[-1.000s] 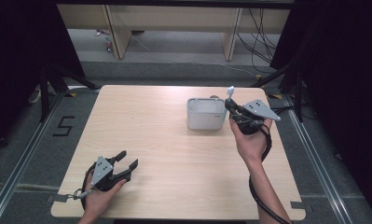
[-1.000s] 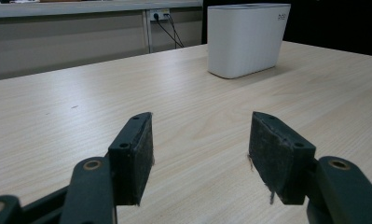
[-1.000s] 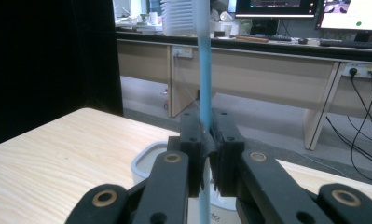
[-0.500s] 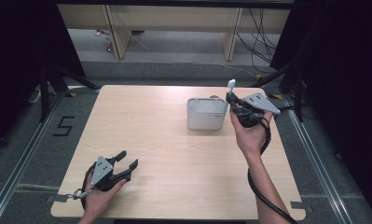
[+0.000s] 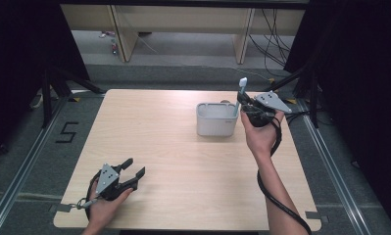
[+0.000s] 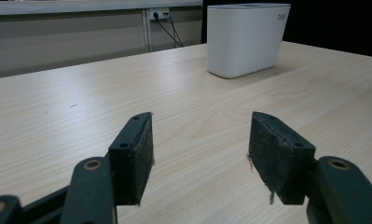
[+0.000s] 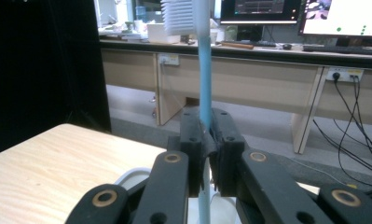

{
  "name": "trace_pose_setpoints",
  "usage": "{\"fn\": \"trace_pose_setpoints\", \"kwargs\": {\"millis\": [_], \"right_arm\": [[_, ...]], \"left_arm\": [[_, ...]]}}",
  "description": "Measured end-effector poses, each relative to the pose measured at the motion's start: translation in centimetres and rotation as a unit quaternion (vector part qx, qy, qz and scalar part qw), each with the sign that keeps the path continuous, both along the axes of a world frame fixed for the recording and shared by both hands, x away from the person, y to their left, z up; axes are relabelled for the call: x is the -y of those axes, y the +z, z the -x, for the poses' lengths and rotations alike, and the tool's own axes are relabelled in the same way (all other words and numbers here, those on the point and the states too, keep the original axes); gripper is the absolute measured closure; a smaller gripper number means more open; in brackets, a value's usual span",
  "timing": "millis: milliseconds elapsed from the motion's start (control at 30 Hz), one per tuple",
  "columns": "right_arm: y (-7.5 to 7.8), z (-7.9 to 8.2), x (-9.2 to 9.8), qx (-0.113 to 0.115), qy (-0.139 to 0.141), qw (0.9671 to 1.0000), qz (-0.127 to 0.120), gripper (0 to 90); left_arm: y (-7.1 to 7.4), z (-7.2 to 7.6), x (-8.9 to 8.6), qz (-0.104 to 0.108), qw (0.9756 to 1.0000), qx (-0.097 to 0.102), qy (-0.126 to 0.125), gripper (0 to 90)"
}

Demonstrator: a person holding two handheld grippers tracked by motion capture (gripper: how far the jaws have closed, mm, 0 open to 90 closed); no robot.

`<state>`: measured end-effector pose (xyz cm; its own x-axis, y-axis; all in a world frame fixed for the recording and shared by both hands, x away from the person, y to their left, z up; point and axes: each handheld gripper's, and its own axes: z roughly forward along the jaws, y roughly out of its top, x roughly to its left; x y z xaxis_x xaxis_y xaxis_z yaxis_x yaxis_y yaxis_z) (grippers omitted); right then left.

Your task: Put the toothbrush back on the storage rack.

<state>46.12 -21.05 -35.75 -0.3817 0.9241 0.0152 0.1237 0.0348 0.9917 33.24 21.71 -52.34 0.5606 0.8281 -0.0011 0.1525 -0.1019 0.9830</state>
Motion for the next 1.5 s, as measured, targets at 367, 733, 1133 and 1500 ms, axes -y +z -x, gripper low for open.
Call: {"fn": "trace_pose_setpoints", "kwargs": {"millis": [367,733,1133,1500], "right_arm": [[0.0,-1.3,0.1,-0.001,-0.009,0.9999,0.005,84.8],[-0.8,-2.2,0.0,-0.015,-0.016,0.9998,0.007,84.7],[-1.7,-3.0,-0.2,-0.026,-0.02,0.9994,0.01,84.6],[-2.3,-3.3,-0.1,-0.036,-0.023,0.999,0.016,84.6]], "left_arm": [[-0.1,-0.2,0.0,0.007,0.9999,0.009,-0.006,39.7],[-0.1,-0.2,0.0,0.007,0.9999,0.009,-0.006,39.9],[0.0,0.0,0.0,0.001,1.0,0.0,-0.003,39.9],[0.0,0.0,0.0,0.001,1.0,0.0,-0.004,39.9]]}}
